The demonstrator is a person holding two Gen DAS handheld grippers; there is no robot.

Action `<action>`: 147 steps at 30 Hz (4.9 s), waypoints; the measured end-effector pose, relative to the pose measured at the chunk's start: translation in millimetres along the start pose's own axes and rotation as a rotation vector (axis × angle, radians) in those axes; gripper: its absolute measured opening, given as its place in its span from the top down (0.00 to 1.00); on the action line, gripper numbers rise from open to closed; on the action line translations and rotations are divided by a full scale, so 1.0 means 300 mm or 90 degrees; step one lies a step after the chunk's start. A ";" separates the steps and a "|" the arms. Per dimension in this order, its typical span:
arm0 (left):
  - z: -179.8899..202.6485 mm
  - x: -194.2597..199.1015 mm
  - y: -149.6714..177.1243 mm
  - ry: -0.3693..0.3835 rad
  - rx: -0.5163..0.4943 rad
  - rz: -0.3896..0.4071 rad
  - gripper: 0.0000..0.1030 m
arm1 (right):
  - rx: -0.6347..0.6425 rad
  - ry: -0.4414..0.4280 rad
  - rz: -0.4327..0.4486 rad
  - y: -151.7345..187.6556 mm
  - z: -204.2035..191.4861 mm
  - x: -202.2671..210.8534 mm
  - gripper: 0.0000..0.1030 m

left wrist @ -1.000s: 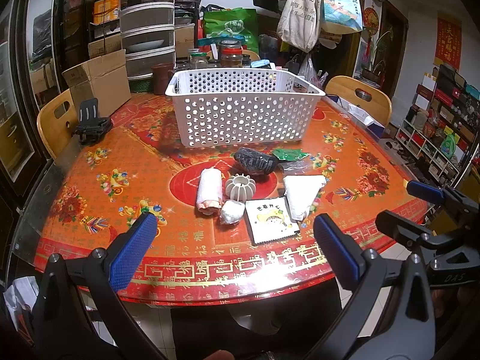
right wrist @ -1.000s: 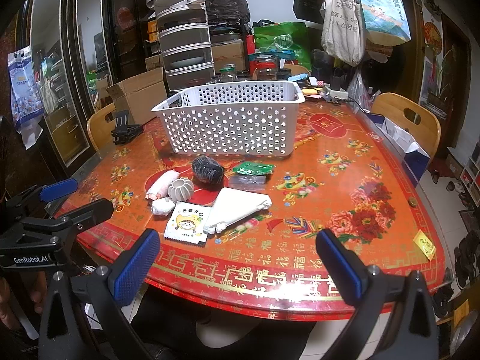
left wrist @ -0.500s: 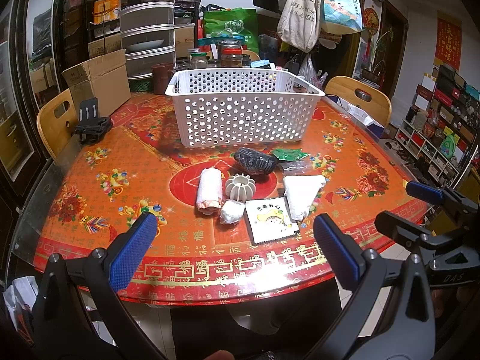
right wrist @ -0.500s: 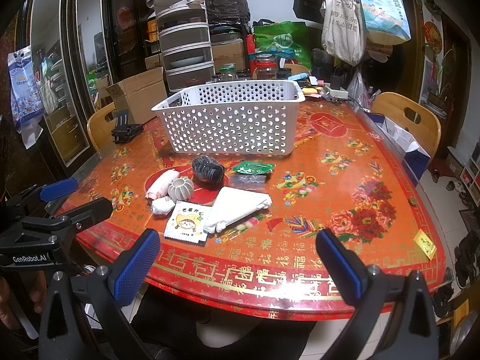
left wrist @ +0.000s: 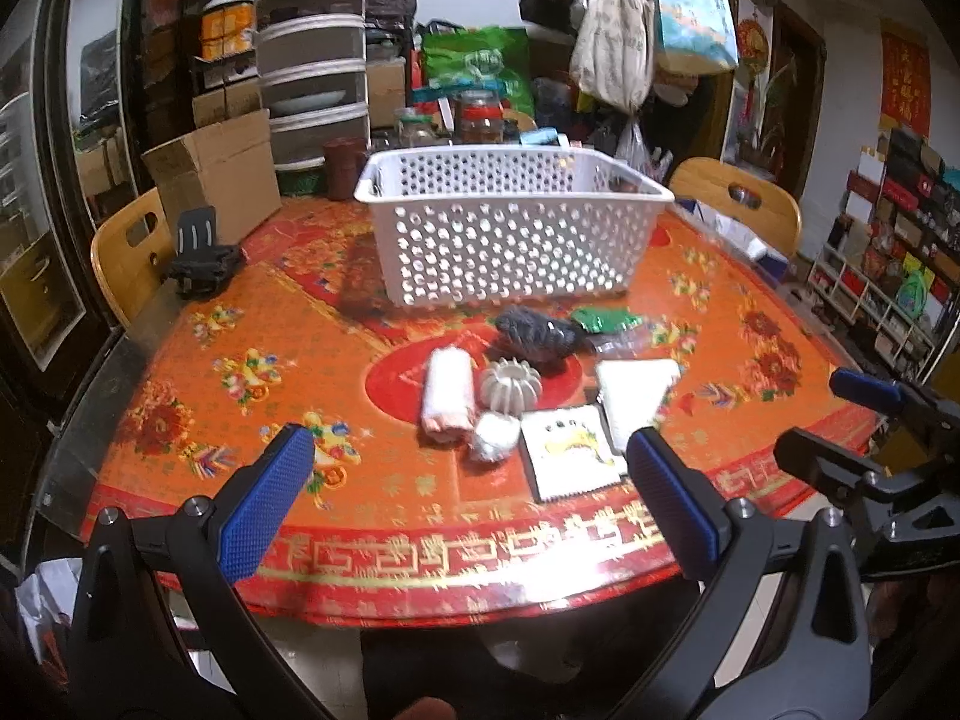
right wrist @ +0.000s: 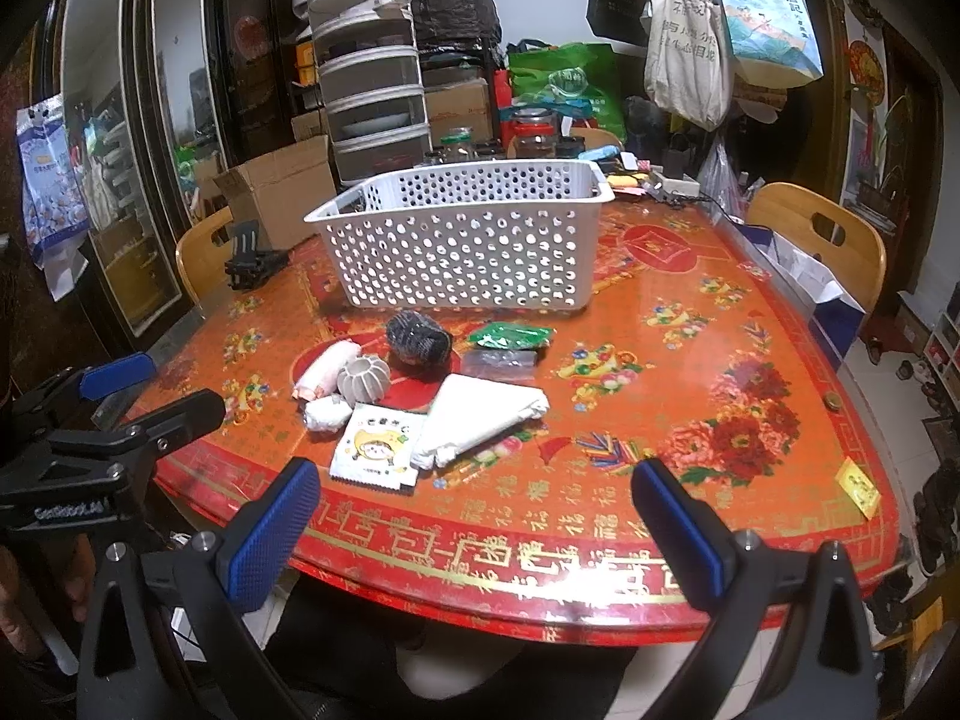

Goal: Organize soft objects
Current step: 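Grasp the pink-and-white rolled towel with the left tool while the right tool grasps the white cloth, then lift both held items and carry them over the white perforated basket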

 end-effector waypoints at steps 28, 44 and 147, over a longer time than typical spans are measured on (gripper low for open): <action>-0.055 -0.559 0.043 0.031 0.013 -0.136 0.26 | -0.032 0.003 -0.065 0.024 0.112 -0.377 0.00; 0.015 -0.583 0.056 0.069 -0.011 -0.129 0.68 | 0.004 0.016 -0.096 0.016 0.089 -0.470 0.24; 0.130 -1.051 -0.723 0.032 -0.027 -0.226 0.71 | 0.061 0.039 -0.250 -0.646 0.256 -0.877 0.67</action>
Point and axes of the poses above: each gripper's, at about its wrist camera, not at the fingertips, and x roughly against the way its jaws point, z to its right, y to its underside, the point moved 9 cm from there along -x, roughly the way its jaws point, and after that the axes turned 10 degrees about -y, right-handed, at the moved point
